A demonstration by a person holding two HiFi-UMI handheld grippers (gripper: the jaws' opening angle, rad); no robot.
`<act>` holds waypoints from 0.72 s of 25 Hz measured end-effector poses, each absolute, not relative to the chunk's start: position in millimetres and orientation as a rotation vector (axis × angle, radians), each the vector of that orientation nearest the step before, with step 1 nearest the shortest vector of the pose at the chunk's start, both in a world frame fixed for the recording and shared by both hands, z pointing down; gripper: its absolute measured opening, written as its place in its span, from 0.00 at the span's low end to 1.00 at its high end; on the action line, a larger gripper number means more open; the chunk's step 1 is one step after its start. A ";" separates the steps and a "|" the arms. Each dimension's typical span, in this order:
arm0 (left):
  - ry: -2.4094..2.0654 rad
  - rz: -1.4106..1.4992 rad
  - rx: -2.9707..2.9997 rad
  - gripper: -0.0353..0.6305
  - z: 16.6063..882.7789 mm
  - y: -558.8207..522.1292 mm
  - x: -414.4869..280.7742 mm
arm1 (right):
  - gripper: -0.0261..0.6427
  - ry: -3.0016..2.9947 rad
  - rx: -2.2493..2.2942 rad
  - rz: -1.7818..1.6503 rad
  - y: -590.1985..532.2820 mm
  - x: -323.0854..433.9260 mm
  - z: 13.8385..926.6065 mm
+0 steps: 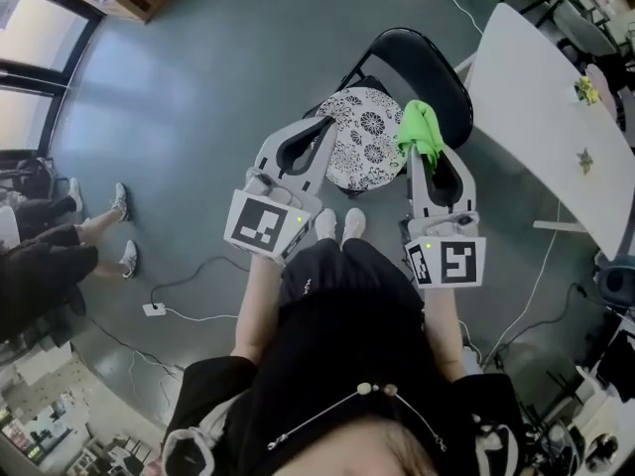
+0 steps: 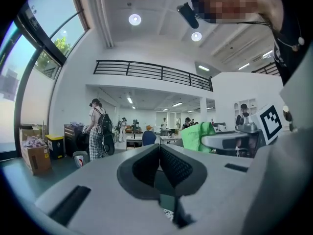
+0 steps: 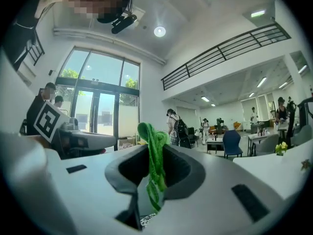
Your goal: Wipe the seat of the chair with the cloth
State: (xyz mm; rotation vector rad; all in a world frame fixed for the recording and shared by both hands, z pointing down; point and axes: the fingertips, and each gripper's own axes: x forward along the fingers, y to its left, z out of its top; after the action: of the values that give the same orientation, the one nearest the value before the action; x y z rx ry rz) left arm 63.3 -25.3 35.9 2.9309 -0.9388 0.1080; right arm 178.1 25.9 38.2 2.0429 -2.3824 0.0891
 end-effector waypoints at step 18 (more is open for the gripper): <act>-1.025 -0.072 3.038 0.06 -45.9 -13.9 46.4 | 0.16 -2.393 2.128 -0.197 39.5 177.3 -54.9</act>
State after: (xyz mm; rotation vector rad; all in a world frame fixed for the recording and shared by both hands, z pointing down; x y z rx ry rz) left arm 46.4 -13.9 -45.9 3.0379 -1.0252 -0.0723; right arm 177.3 39.5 -54.9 2.1275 -2.3932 -0.1972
